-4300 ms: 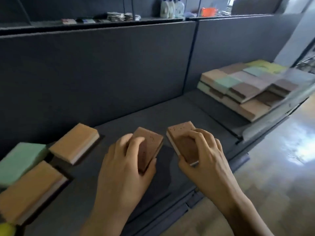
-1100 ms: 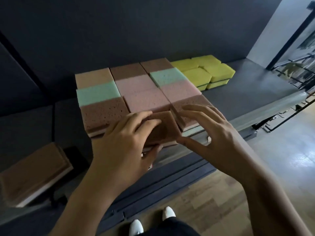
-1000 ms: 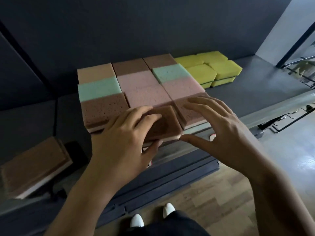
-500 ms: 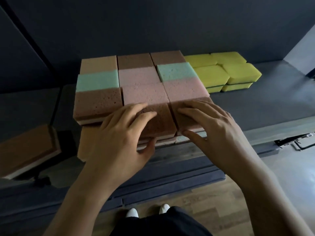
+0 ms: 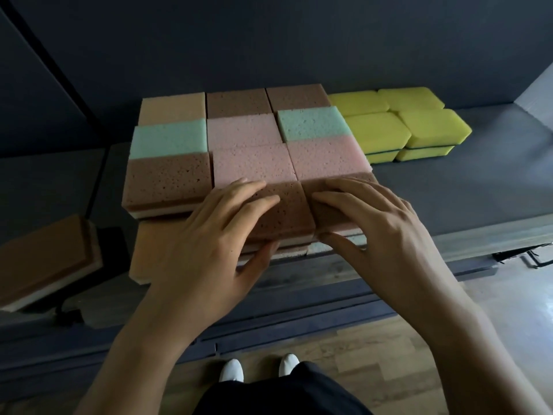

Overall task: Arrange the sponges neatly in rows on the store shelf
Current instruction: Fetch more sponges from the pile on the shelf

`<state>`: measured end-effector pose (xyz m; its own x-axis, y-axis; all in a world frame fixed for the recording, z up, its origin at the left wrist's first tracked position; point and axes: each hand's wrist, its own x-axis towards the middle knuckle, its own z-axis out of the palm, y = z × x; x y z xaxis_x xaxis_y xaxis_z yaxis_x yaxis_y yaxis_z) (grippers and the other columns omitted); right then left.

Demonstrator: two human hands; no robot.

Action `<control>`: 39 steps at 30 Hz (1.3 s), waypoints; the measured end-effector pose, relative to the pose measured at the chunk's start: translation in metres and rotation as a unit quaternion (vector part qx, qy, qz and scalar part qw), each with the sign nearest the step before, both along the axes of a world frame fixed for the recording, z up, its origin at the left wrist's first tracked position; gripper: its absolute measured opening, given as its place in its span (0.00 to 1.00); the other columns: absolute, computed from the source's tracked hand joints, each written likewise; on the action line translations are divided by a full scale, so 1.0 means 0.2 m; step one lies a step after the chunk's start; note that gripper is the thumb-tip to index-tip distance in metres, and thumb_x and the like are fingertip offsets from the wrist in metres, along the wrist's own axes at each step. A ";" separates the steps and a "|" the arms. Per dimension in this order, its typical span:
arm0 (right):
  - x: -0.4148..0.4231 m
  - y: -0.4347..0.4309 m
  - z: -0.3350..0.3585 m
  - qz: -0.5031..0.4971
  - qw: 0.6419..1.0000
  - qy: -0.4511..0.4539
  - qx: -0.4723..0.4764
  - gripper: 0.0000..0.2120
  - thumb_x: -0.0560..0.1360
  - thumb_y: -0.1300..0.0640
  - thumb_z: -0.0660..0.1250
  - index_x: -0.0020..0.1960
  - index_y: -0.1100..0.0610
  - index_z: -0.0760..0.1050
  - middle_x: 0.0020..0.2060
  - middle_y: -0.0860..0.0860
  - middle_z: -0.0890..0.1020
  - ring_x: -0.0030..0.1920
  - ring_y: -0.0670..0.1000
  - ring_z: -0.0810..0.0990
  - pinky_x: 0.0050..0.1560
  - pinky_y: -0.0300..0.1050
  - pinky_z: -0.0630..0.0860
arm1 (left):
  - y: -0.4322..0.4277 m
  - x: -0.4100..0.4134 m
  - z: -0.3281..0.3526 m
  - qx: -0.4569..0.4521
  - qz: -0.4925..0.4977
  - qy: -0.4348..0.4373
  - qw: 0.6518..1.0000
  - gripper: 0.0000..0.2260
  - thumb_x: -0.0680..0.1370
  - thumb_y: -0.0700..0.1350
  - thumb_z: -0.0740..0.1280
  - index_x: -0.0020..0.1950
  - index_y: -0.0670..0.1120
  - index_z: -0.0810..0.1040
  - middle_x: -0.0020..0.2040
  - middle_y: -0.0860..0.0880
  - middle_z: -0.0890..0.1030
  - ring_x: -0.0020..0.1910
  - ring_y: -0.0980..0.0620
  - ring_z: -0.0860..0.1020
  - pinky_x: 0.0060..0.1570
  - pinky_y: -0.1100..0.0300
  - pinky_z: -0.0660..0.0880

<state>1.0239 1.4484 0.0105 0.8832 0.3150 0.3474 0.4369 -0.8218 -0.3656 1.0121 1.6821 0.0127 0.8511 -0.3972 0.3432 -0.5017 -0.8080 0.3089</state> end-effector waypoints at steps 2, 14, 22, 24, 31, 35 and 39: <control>0.00 -0.01 0.00 -0.004 1.000 0.001 -0.002 0.24 0.71 0.53 0.75 0.67 0.49 0.76 0.66 0.43 0.76 0.69 0.48 0.71 0.66 0.47 0.67 | 0.00 0.00 0.00 0.022 0.005 -0.005 1.000 0.21 0.78 0.49 0.66 0.71 0.46 0.72 0.72 0.48 0.69 0.74 0.50 0.65 0.67 0.50 0.69; 0.00 -0.04 -0.02 -0.002 1.000 -0.021 -0.018 0.27 0.70 0.48 0.75 0.68 0.48 0.75 0.68 0.43 0.75 0.71 0.47 0.69 0.66 0.46 0.65 | -0.11 -0.01 0.01 0.075 0.015 -0.029 0.997 0.26 0.76 0.48 0.69 0.73 0.48 0.70 0.75 0.48 0.67 0.75 0.47 0.64 0.71 0.46 0.65; 0.01 -0.06 -0.02 0.006 0.999 -0.036 -0.011 0.25 0.70 0.49 0.75 0.67 0.48 0.76 0.67 0.42 0.75 0.70 0.48 0.70 0.66 0.49 0.67 | -0.13 0.00 -0.05 0.057 0.013 -0.068 0.996 0.24 0.77 0.44 0.68 0.73 0.47 0.70 0.75 0.48 0.67 0.75 0.48 0.64 0.70 0.46 0.65; 0.02 -0.06 -0.03 0.006 0.999 -0.040 -0.014 0.26 0.70 0.49 0.76 0.66 0.48 0.76 0.67 0.42 0.75 0.70 0.48 0.70 0.66 0.47 0.66 | -0.13 -0.01 -0.07 0.048 0.015 -0.066 0.997 0.24 0.77 0.45 0.68 0.73 0.47 0.70 0.75 0.48 0.67 0.75 0.48 0.64 0.70 0.45 0.65; 0.02 -0.06 -0.03 0.015 0.999 -0.041 -0.011 0.25 0.70 0.50 0.75 0.66 0.48 0.76 0.66 0.42 0.76 0.69 0.49 0.71 0.65 0.49 0.66 | -0.14 -0.01 -0.01 0.062 0.022 -0.047 0.997 0.24 0.77 0.45 0.64 0.73 0.48 0.70 0.75 0.50 0.67 0.75 0.49 0.64 0.71 0.47 0.65; 0.03 -0.08 -0.02 0.021 0.999 -0.037 -0.008 0.24 0.72 0.50 0.74 0.67 0.48 0.76 0.67 0.41 0.75 0.70 0.48 0.70 0.65 0.49 0.67 | -0.14 -0.02 -0.02 0.062 0.034 -0.060 0.996 0.25 0.76 0.42 0.66 0.74 0.47 0.69 0.75 0.49 0.67 0.75 0.49 0.63 0.70 0.47 0.67; 0.03 -0.07 -0.03 0.025 0.999 -0.041 -0.015 0.24 0.72 0.50 0.74 0.67 0.48 0.76 0.66 0.42 0.76 0.70 0.48 0.70 0.65 0.48 0.66 | -0.13 -0.02 -0.03 0.066 0.037 -0.064 0.995 0.26 0.76 0.43 0.70 0.73 0.47 0.70 0.74 0.50 0.68 0.75 0.50 0.64 0.70 0.48 0.66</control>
